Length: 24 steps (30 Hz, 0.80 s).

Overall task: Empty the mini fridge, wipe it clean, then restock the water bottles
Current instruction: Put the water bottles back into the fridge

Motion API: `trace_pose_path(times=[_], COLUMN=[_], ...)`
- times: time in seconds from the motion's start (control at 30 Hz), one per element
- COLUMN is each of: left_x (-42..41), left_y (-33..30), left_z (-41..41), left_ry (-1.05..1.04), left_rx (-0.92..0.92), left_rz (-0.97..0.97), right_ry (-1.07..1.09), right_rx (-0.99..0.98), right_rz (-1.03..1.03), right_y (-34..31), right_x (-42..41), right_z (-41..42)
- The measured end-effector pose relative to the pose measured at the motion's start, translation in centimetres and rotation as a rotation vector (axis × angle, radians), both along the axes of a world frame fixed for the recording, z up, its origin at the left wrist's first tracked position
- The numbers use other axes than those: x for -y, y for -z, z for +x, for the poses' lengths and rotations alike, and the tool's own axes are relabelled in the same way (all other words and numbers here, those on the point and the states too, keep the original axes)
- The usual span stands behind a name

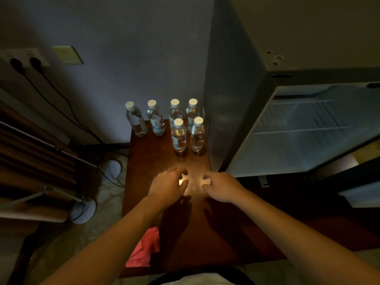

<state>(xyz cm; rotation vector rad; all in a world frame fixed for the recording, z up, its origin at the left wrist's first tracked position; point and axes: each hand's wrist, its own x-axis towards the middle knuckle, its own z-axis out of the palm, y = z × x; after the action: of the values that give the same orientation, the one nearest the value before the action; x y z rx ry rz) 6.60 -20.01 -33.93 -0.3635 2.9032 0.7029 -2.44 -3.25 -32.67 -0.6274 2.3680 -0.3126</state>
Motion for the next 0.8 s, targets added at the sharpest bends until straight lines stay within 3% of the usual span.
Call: trace_pose_path(times=[0.3, 0.47, 0.8], left_x=[6.2, 8.6, 11.5], left_y=[-0.9, -1.2, -0.9], left_z=[0.9, 0.4, -2.0], left_ry=[-0.106, -0.148, -0.190], left_rx=[-0.046, -0.080, -0.081], left_rz=[0.040, 0.050, 0.096], right_ry=[0.062, 0.139, 0.189], right_rx=[-0.092, -0.212, -0.205], right_rz=[-0.187, -0.152, -0.005], right_y=[-3.1, -4.6, -3.7], right_x=[8.9, 12.6, 16.7], right_z=[-0.6, -3.6, -7.9])
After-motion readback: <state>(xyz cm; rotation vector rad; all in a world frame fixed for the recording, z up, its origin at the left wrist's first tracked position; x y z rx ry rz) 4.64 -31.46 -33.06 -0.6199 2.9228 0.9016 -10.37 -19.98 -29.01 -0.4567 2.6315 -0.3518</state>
